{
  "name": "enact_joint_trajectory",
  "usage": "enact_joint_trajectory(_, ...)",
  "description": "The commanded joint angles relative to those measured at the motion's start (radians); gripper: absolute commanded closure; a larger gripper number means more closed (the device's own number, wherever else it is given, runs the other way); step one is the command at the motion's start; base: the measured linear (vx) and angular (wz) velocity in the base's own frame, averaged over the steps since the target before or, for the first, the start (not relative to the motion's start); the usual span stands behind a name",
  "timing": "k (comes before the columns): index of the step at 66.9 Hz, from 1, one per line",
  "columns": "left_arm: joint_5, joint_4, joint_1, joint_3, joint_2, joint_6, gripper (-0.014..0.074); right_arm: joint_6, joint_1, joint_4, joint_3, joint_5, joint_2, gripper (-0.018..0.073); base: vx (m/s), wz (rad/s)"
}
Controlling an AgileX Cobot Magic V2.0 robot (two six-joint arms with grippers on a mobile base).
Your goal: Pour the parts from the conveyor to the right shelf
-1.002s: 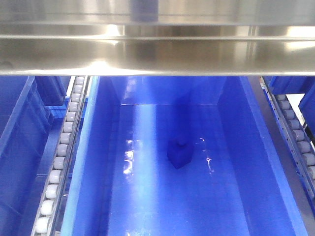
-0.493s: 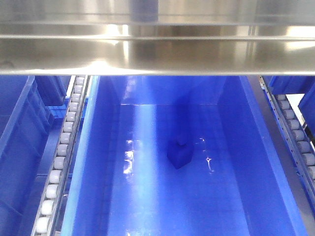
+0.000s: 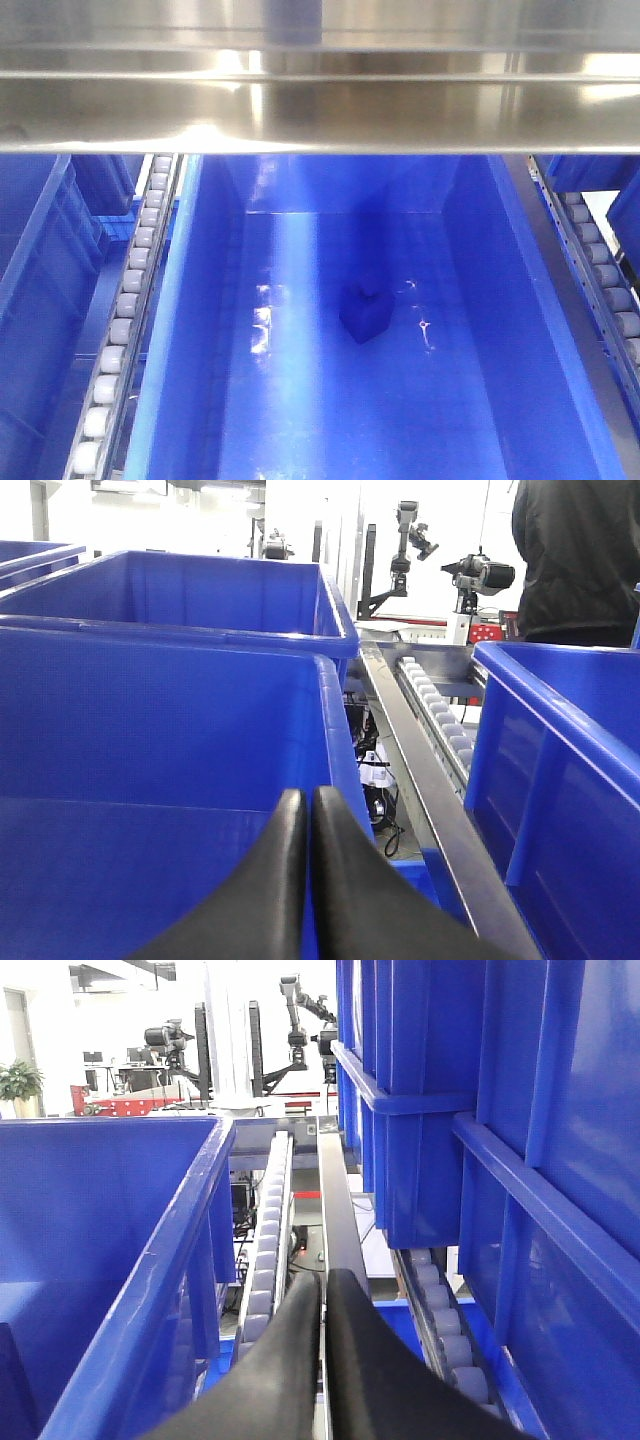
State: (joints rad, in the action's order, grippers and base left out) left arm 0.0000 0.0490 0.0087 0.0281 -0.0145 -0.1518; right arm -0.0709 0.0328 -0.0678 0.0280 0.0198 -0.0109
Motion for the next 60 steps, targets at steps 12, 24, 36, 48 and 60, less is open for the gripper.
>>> enact_joint_trajectory(12,-0.079,-0.009,-0.002,0.027,-0.011,-0.007,0.0603,0.0,0.007,-0.001,0.019,0.08,-0.009,0.0568,0.0,0.0)
enact_joint_trajectory(24,-0.079,-0.009,-0.002,0.027,-0.011,-0.007,0.0603,0.0,0.007,-0.001,0.019,0.08,-0.009,0.0568,0.0,0.0)
enact_joint_trajectory(36,-0.079,-0.009,-0.002,0.027,-0.011,-0.007,0.0603,0.001,0.007,-0.001,0.019,0.08,-0.01,0.0568,0.0,0.0)
enact_joint_trajectory(48,-0.079,-0.009,-0.002,0.027,-0.011,-0.007,0.0603,0.003,0.007,-0.001,0.019,0.08,-0.01,0.0568,0.0,0.0)
enact_joint_trajectory(60,-0.079,-0.009,-0.002,0.027,-0.011,-0.007,0.0603,0.003,0.007,-0.001,0.019,0.08,-0.01,0.0568,0.0,0.0)
